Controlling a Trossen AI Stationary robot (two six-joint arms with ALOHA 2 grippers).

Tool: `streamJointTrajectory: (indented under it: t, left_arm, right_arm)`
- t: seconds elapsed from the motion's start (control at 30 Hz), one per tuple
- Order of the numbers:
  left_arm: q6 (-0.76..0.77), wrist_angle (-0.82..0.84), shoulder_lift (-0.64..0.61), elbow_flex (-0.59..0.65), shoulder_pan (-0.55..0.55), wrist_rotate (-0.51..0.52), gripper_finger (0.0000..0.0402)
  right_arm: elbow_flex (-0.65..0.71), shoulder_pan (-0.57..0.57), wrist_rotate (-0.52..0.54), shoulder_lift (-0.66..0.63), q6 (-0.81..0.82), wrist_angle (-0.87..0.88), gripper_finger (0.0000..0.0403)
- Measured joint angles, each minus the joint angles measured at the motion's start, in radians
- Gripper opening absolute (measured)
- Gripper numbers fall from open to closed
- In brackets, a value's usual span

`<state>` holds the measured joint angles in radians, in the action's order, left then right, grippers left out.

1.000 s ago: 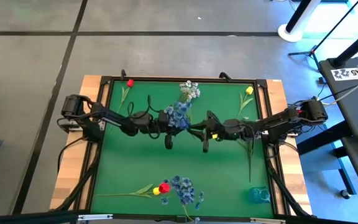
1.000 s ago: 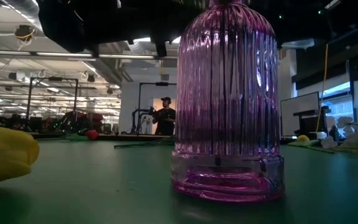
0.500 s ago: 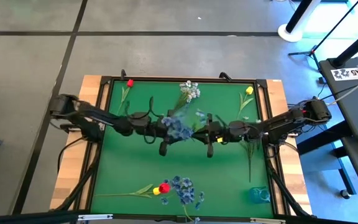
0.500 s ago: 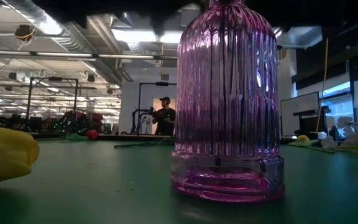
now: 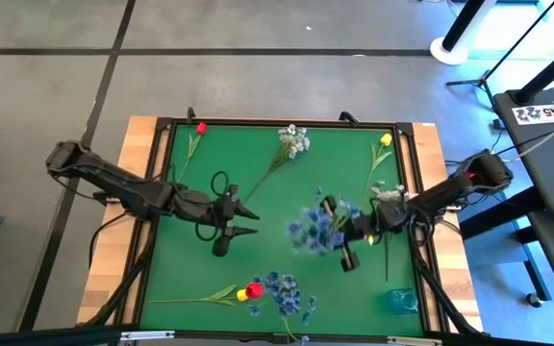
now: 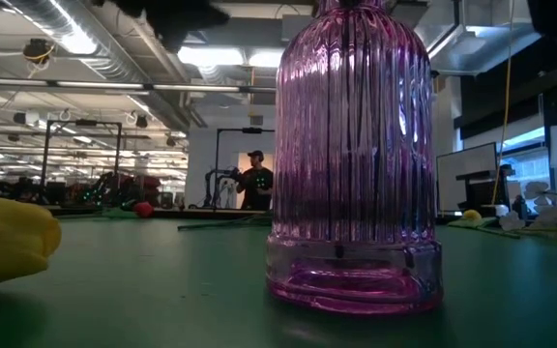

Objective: Sort flowers into vase by color
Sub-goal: Put the blue flowers into the violet vase

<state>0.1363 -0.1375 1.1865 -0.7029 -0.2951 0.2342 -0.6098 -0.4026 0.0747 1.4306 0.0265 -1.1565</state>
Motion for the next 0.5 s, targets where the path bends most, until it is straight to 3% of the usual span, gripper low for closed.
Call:
streamJointTrajectory:
  t: [0.13, 0.4, 0.5]
  left_arm:
    - [0.048, 0.036, 0.0, 0.018, -0.041, 0.111, 0.0156]
    - [0.133, 0.02, 0.026, 0.02, -0.153, 0.115, 0.0151]
    - [0.15, -0.039, 0.059, 0.02, -0.193, 0.118, 0.0151]
  right_arm:
    - [0.0, -0.073, 0.039, 0.09, 0.003, -0.12, 0.0018]
    - [-0.002, -0.136, 0.064, 0.246, 0.02, -0.405, 0.0014]
    - [-0.035, -0.135, 0.074, 0.303, 0.033, -0.405, 0.0016]
